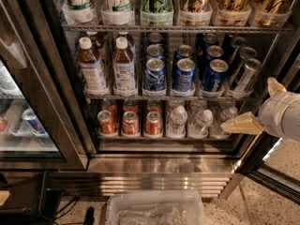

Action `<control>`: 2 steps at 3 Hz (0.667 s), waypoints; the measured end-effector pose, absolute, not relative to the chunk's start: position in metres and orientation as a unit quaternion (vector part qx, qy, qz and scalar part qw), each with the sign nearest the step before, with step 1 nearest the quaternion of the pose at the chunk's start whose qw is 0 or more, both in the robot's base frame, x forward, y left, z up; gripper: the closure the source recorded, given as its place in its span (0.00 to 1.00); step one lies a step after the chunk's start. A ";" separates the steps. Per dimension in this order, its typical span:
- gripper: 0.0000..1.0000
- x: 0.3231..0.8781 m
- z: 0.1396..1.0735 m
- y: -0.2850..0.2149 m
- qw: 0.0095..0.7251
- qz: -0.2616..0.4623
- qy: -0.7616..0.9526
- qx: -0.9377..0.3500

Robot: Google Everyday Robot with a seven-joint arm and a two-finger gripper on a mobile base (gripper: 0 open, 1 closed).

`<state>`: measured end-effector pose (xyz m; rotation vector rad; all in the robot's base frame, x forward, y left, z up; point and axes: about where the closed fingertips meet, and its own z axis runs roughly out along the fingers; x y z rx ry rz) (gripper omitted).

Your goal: Pick redbull can from middle shelf of fridge

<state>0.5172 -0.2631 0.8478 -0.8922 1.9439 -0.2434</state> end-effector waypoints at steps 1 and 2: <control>0.00 0.524 0.848 -0.270 0.503 -0.088 0.797 -0.323; 0.00 0.526 0.845 -0.269 0.526 -0.062 0.793 -0.301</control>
Offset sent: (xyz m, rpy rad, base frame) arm 0.0011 -0.0091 -0.0127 0.2402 -0.0892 -0.0478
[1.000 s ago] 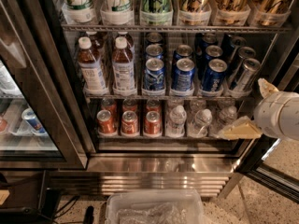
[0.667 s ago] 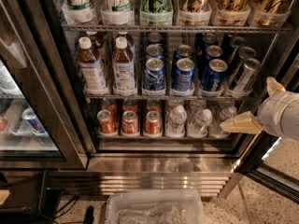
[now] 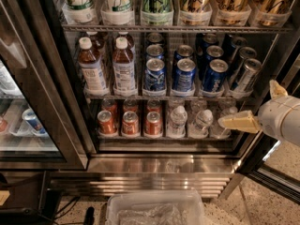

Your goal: Pick redbull can from middle shelf of fridge

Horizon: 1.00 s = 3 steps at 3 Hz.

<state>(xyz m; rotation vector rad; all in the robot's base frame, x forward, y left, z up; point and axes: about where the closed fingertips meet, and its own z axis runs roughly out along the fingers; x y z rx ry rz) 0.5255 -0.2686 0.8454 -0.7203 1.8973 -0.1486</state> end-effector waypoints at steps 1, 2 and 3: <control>0.00 0.526 0.845 -0.269 0.526 -0.062 0.793 -0.301; 0.00 0.527 0.846 -0.268 0.527 -0.060 0.793 -0.299; 0.00 0.534 0.848 -0.267 0.541 -0.058 0.788 -0.289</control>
Offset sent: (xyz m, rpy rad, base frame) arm 0.0048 -0.0016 -0.0017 0.0302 -0.0038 -0.0114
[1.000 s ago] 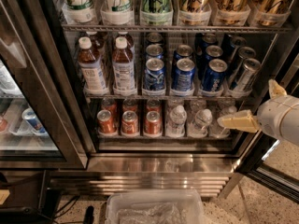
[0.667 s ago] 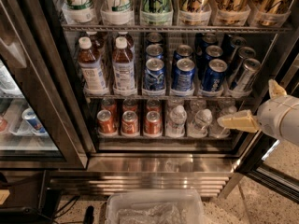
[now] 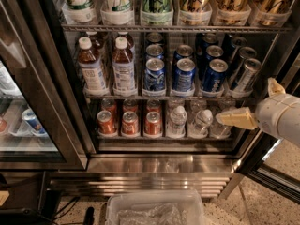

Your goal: Pick redbull can from middle shelf of fridge

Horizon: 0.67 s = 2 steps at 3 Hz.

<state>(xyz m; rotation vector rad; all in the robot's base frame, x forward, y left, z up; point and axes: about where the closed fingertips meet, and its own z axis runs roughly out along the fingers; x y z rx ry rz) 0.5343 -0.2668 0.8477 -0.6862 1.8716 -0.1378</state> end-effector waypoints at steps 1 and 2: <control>0.08 0.542 0.850 -0.267 0.560 -0.053 0.780 -0.274; 0.12 0.549 0.851 -0.270 0.581 -0.039 0.773 -0.252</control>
Offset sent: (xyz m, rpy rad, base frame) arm 0.0203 -0.0094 0.0006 0.1857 -0.1198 -0.0470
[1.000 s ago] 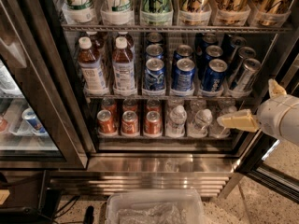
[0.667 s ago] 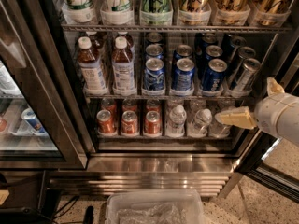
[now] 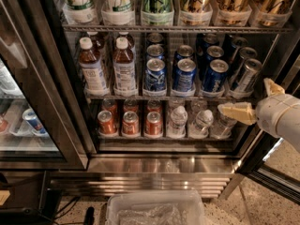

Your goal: Pick redbull can from middle shelf of fridge

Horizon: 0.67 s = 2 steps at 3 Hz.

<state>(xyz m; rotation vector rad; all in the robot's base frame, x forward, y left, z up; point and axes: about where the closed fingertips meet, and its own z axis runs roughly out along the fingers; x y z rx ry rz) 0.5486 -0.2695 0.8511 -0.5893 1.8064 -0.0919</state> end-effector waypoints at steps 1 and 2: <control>0.11 0.554 0.849 -0.275 0.604 -0.027 0.765 -0.222; 0.12 0.561 0.849 -0.280 0.633 -0.019 0.750 -0.191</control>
Offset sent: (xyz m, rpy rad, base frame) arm 0.0208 -0.0166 -0.0017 0.2101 -0.1789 -0.0911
